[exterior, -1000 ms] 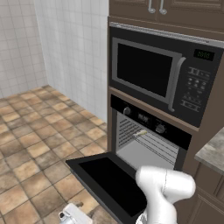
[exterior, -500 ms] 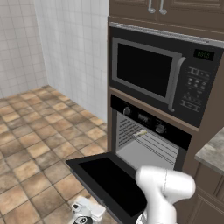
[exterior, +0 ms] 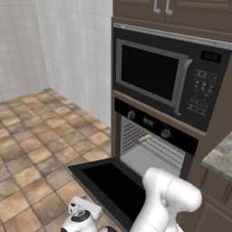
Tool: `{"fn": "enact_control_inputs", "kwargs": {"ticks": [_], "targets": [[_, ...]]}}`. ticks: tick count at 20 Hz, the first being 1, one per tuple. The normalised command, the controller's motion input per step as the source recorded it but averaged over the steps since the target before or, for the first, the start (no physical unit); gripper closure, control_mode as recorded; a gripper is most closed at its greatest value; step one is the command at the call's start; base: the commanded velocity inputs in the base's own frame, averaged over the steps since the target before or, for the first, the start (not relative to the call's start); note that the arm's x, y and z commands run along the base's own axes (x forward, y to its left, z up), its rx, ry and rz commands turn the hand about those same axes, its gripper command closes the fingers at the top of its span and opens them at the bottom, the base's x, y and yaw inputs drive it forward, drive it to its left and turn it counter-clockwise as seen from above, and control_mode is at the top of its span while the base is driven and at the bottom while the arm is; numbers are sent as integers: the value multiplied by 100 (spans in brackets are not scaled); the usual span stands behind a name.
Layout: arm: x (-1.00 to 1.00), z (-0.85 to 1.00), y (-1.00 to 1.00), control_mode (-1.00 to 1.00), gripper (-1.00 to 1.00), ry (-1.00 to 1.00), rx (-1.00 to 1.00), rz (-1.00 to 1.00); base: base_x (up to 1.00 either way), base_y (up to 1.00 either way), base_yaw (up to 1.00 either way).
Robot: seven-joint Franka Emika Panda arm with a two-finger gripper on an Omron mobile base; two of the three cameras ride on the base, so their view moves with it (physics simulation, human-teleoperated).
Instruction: Place the fish on the rack of the oven, and slide the rack back inside. Close the oven door.
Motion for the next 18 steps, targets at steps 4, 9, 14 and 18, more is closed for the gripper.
{"fn": "enact_control_inputs", "kwargs": {"ticks": [4,9,14,18], "targets": [[73,-100,100,-100,-100,-14,-2,-17,0,0,0],[64,-100,100,-100,-100,-14,-3,-20,0,0,0],[15,-100,94,-100,-100,-14,-14,-21,0,0,0],[-14,-100,55,-100,-100,-12,-22,-27,0,0,0]]}}
